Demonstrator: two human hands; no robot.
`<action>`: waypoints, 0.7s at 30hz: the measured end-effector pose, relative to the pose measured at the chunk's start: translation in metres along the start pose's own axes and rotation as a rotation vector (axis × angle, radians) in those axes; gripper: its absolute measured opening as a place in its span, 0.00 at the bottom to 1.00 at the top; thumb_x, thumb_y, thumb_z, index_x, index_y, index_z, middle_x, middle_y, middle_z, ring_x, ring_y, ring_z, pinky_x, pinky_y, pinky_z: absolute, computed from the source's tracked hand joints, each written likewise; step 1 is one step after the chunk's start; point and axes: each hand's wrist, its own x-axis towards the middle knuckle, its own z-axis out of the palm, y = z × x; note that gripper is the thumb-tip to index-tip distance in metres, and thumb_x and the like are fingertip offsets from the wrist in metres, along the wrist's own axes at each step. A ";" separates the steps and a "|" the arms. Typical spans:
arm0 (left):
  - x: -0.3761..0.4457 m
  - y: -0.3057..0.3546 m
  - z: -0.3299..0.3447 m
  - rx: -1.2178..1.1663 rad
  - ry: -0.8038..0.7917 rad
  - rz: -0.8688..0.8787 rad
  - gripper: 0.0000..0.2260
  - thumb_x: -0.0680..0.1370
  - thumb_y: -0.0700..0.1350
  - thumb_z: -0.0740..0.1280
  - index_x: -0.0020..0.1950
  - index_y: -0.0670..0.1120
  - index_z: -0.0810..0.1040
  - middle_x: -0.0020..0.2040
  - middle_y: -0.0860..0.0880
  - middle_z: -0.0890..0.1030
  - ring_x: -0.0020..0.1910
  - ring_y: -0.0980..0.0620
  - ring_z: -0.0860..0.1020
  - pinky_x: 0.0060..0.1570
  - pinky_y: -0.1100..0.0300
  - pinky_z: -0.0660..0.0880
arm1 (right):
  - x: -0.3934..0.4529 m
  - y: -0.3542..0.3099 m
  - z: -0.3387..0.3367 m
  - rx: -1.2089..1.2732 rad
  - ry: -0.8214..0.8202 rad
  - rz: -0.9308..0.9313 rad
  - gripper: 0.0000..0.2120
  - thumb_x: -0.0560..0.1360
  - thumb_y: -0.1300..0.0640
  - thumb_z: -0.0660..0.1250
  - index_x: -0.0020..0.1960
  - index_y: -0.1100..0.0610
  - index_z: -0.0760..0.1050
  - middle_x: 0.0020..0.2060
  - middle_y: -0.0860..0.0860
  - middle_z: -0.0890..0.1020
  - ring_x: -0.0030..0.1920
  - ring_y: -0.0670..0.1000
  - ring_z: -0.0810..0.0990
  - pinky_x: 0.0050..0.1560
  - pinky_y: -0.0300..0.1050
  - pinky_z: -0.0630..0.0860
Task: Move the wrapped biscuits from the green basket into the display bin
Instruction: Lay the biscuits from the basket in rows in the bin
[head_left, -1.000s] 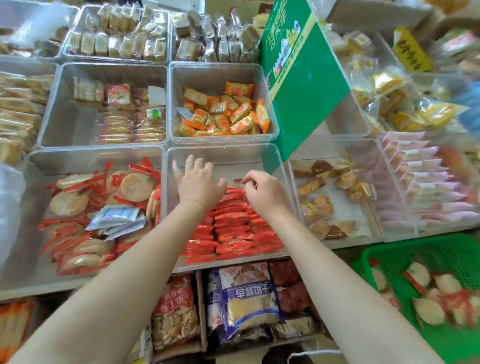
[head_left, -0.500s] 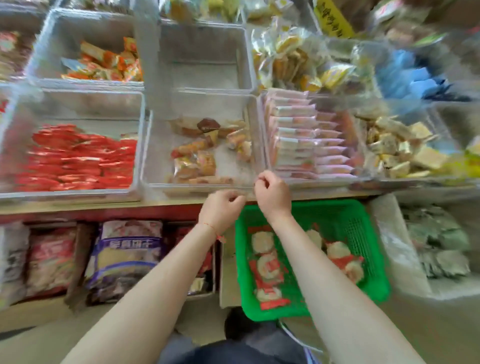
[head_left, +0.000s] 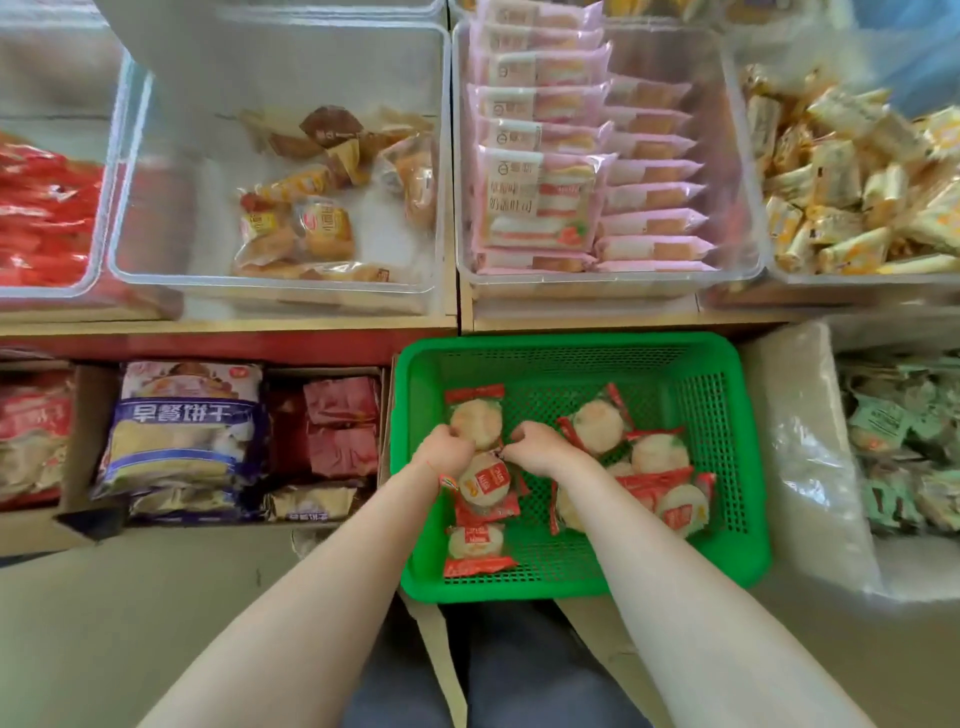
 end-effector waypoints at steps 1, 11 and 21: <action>0.007 -0.003 0.006 -0.026 0.001 -0.042 0.24 0.78 0.44 0.62 0.73 0.38 0.66 0.69 0.39 0.72 0.67 0.40 0.72 0.64 0.54 0.70 | 0.005 0.003 0.004 0.010 -0.008 -0.012 0.24 0.78 0.51 0.67 0.69 0.61 0.70 0.65 0.57 0.76 0.62 0.57 0.76 0.56 0.45 0.73; 0.021 0.001 0.024 -0.041 0.193 0.018 0.31 0.79 0.45 0.62 0.78 0.40 0.52 0.70 0.37 0.71 0.67 0.38 0.71 0.64 0.51 0.68 | 0.030 0.027 0.008 0.130 0.012 -0.036 0.11 0.70 0.54 0.76 0.50 0.59 0.84 0.47 0.53 0.85 0.49 0.54 0.82 0.46 0.44 0.74; 0.040 0.022 0.039 -0.025 0.306 -0.081 0.22 0.76 0.44 0.66 0.69 0.44 0.66 0.61 0.40 0.78 0.60 0.40 0.77 0.57 0.50 0.73 | 0.027 0.062 -0.015 0.476 0.110 -0.026 0.20 0.73 0.57 0.74 0.63 0.55 0.76 0.53 0.52 0.81 0.50 0.51 0.80 0.49 0.44 0.76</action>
